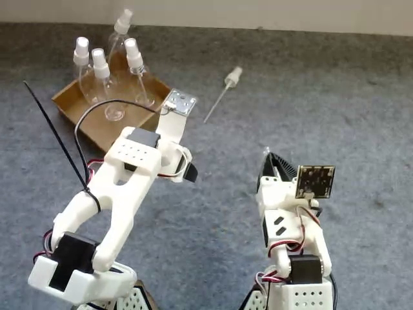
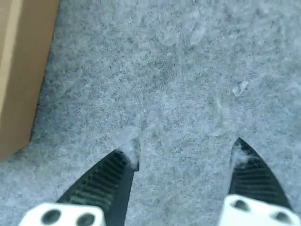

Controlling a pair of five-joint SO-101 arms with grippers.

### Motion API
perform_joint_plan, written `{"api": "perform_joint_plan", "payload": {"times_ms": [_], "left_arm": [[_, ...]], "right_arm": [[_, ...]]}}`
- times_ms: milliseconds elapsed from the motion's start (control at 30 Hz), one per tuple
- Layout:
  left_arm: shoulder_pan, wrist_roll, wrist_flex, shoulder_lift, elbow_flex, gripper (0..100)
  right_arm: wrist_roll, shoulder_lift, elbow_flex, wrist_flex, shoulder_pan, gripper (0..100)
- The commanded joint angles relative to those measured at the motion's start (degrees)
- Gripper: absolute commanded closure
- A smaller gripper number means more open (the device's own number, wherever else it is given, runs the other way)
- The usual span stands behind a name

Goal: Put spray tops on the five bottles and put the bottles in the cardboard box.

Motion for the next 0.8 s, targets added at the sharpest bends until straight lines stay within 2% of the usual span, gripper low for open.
{"api": "perform_joint_plan", "payload": {"times_ms": [0, 200, 433, 500, 633, 767], "left_arm": [[-0.31, -0.09, -0.88, -0.92, -0.48, 73], [-0.48, -0.09, -1.14, -0.48, -0.48, 73], [-0.57, -0.09, -1.14, -0.48, -0.4, 73], [-0.57, -0.09, -1.14, -0.48, -0.4, 73], [-0.57, -0.09, -1.14, -0.48, -0.4, 73], [-0.57, -0.09, -1.23, -0.48, -0.4, 73]], "right_arm": [[4.04, 8.57, -8.66, 0.48, 3.3, 99.2], [6.24, 32.84, -20.79, 0.31, 8.57, 99.3], [6.33, 62.29, -34.68, 0.31, 8.92, 99.3], [8.88, 70.02, -37.85, 0.4, 9.8, 99.3], [15.3, 81.54, -42.51, 0.57, 13.14, 99.4], [16.62, 86.99, -44.26, 0.66, 16.22, 99.4]]}}
